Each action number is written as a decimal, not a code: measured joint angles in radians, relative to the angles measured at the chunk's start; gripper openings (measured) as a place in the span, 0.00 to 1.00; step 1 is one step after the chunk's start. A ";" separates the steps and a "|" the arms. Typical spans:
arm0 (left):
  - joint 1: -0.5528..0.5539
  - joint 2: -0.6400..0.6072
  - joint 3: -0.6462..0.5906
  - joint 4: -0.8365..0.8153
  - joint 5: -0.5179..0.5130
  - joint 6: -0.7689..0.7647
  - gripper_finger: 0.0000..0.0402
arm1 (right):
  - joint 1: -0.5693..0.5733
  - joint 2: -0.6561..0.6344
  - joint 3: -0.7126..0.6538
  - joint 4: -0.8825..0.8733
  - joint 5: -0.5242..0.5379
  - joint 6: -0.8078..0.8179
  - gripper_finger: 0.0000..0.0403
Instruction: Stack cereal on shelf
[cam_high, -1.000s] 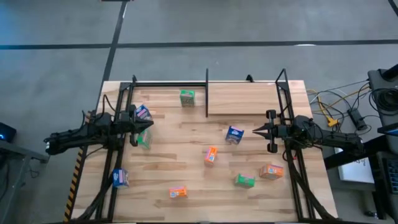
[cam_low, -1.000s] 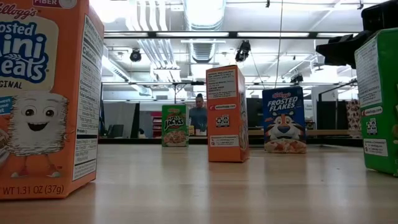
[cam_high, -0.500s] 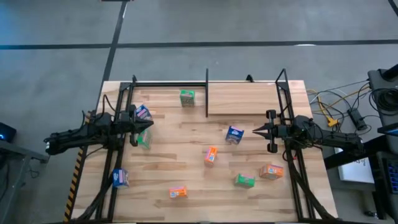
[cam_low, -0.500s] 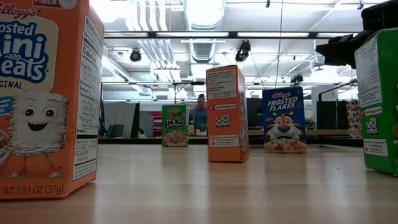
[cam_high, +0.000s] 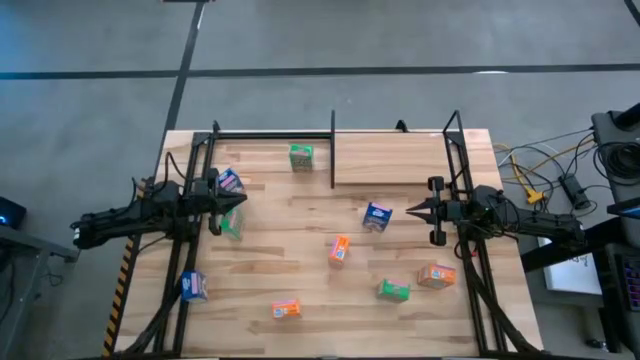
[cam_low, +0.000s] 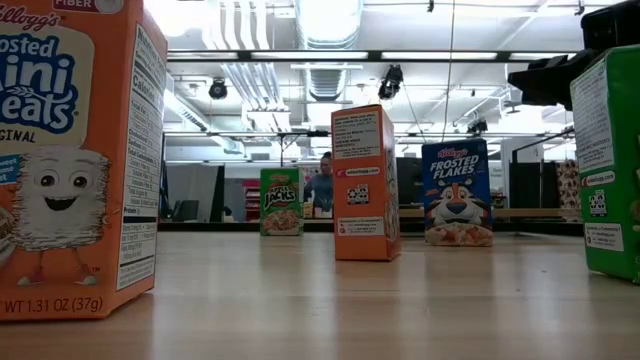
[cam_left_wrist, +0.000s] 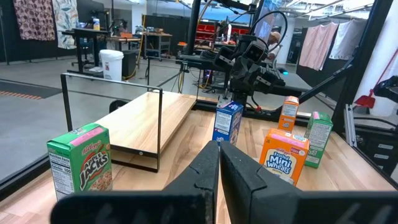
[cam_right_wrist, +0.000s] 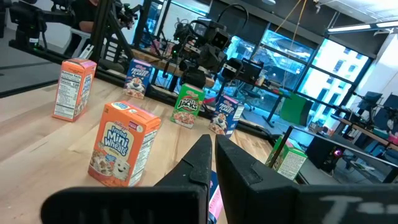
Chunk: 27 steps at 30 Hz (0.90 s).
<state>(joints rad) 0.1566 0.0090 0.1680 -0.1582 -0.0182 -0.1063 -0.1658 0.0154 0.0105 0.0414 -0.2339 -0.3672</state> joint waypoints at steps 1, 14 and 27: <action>0.000 0.000 0.000 0.000 0.000 0.000 0.00 | 0.000 0.000 0.000 0.000 0.000 0.000 0.03; 0.000 0.000 0.000 0.000 0.000 0.000 0.00 | 0.000 0.000 0.000 0.000 0.000 0.000 0.03; 0.000 0.002 0.000 0.146 0.000 -0.165 0.00 | 0.000 0.000 0.000 0.057 -0.005 0.267 0.03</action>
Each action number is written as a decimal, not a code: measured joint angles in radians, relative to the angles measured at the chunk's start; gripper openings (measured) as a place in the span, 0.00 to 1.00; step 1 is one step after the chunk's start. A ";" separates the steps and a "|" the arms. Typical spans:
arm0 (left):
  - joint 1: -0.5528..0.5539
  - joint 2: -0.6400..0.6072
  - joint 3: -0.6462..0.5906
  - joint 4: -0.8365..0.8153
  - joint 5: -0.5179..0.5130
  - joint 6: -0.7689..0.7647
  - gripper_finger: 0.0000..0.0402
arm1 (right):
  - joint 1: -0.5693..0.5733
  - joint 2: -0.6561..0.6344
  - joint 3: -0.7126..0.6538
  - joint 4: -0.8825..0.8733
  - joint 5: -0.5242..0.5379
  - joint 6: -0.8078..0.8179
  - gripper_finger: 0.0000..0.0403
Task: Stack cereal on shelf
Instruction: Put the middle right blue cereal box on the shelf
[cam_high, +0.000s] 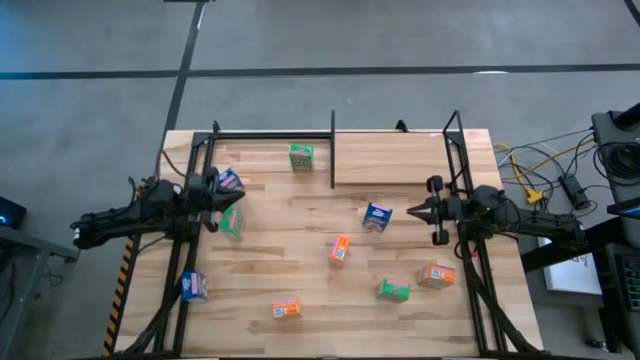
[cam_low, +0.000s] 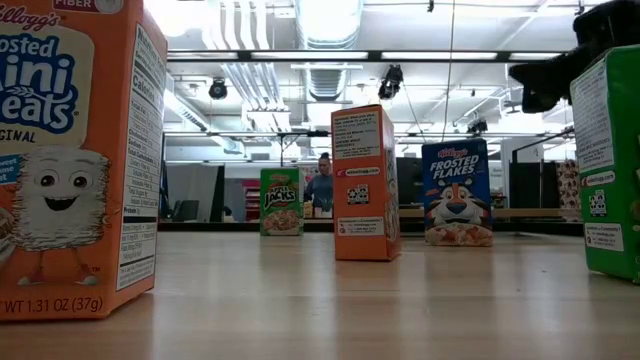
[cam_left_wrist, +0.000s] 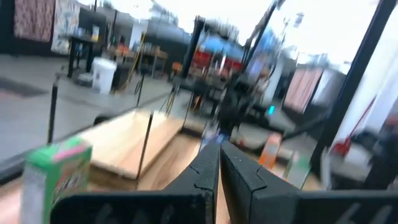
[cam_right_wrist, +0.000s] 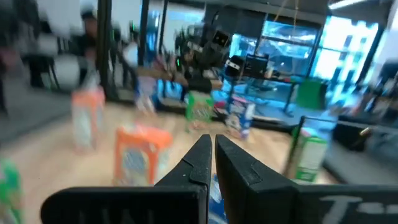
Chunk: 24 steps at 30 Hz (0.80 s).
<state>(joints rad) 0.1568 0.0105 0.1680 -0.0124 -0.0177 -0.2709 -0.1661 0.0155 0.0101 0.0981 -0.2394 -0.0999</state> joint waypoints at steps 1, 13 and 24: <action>0.000 0.000 0.000 0.033 0.000 -0.004 0.00 | 0.000 0.000 0.000 0.027 0.000 0.077 0.03; -0.001 0.057 0.000 0.302 0.003 -0.051 0.00 | 0.000 0.011 0.003 0.197 0.292 0.482 0.03; -0.001 0.235 0.000 0.660 0.002 0.045 0.00 | 0.000 0.182 0.046 0.345 0.303 0.424 0.03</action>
<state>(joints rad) 0.1562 0.2454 0.1679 0.6477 -0.0154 -0.2260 -0.1661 0.1978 0.0561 0.4427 0.0638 0.3245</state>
